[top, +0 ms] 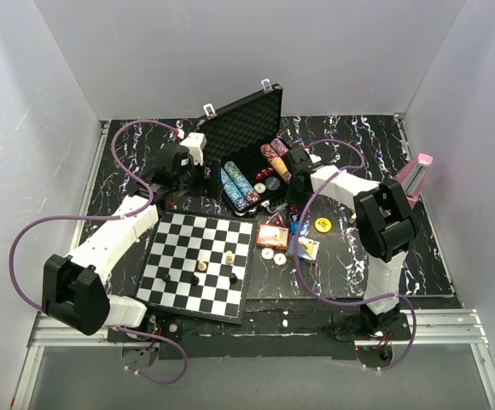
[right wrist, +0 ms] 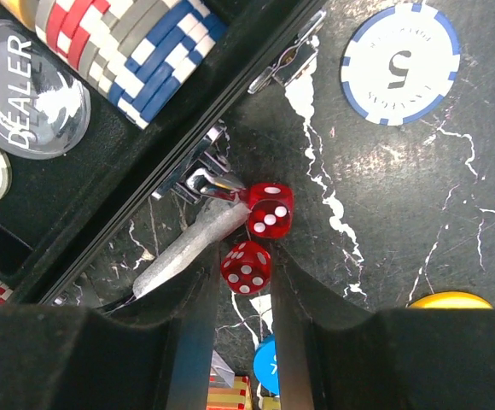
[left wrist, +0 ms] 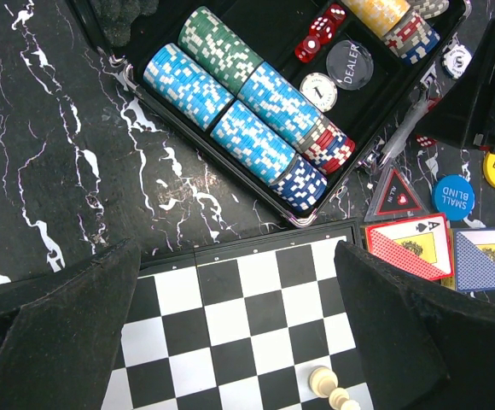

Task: Pack up texas hold em set

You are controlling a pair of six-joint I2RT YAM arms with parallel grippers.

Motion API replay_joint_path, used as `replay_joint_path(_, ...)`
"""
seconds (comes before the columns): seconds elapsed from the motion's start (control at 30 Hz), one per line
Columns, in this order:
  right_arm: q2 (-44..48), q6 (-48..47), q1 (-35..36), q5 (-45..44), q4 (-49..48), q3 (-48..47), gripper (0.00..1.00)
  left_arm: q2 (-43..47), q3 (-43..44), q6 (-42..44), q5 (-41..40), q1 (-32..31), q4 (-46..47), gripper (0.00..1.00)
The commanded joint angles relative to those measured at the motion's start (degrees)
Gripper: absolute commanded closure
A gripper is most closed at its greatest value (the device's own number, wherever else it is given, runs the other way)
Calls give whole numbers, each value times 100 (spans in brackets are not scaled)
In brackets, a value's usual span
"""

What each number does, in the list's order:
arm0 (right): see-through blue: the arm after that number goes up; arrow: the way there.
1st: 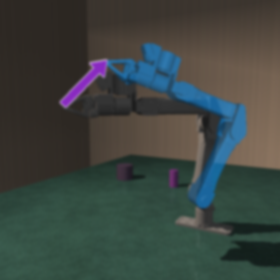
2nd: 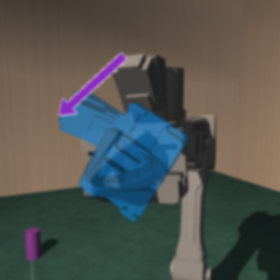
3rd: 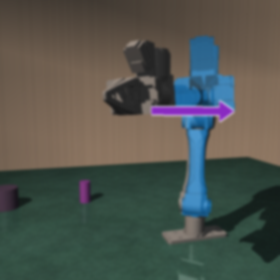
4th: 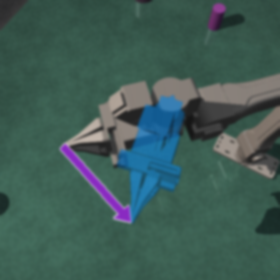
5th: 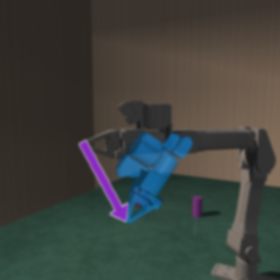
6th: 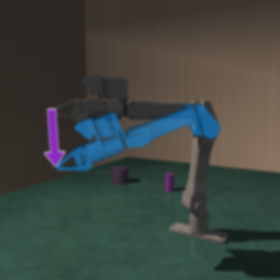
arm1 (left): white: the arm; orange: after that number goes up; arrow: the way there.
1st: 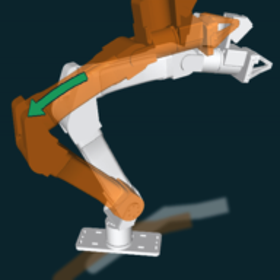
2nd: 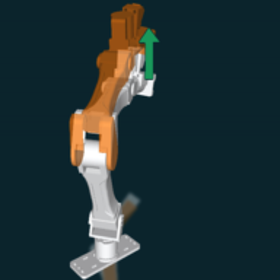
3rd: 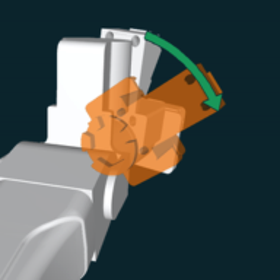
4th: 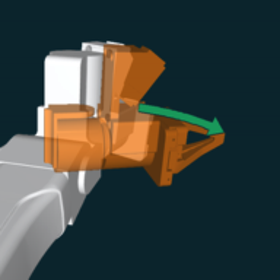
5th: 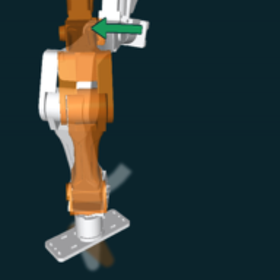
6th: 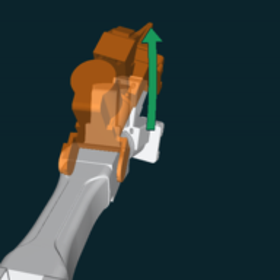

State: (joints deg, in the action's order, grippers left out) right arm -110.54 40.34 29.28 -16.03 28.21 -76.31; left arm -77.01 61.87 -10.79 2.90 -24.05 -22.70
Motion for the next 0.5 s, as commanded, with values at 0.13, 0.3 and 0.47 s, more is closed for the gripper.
replay_joint_path(0.13,59,106,69,-207,62,-59,64,327,89,15,-8,32,-24,2)
replay_joint_path(0.3,94,115,87,-207,62,37,67,327,97,15,-8,32,-24,2)
replay_joint_path(0.47,164,-201,104,-128,-43,143,62,362,80,24,-35,24,-24,2)
